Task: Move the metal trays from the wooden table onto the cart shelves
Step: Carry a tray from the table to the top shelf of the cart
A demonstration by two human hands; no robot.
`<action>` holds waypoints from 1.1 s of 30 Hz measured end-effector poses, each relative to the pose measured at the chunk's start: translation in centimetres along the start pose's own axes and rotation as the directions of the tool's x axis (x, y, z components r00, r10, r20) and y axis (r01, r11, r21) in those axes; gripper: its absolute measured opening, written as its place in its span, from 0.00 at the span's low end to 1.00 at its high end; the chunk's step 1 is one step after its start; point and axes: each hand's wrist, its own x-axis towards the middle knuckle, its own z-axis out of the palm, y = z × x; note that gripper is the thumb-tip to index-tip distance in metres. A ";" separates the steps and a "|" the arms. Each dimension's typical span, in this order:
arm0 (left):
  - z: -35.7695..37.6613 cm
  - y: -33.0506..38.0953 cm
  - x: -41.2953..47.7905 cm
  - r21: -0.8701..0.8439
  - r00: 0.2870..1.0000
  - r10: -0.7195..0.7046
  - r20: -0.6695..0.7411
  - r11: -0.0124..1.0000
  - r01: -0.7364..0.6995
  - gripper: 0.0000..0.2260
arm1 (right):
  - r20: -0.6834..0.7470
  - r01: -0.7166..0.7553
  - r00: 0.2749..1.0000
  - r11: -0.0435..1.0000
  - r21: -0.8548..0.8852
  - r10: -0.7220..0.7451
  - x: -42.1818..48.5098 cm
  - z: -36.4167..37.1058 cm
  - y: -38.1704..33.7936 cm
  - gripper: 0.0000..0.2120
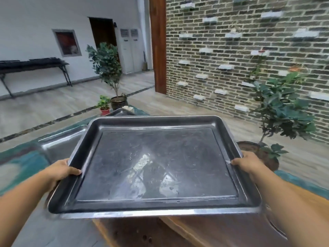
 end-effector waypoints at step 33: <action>-48.2 -37.1 -4.5 -0.390 0.625 -0.483 -0.614 0.873 0.291 0.12 | 0.688 0.445 0.614 0.890 0.101 -0.386 -14.2 66.1 -39.5 0.10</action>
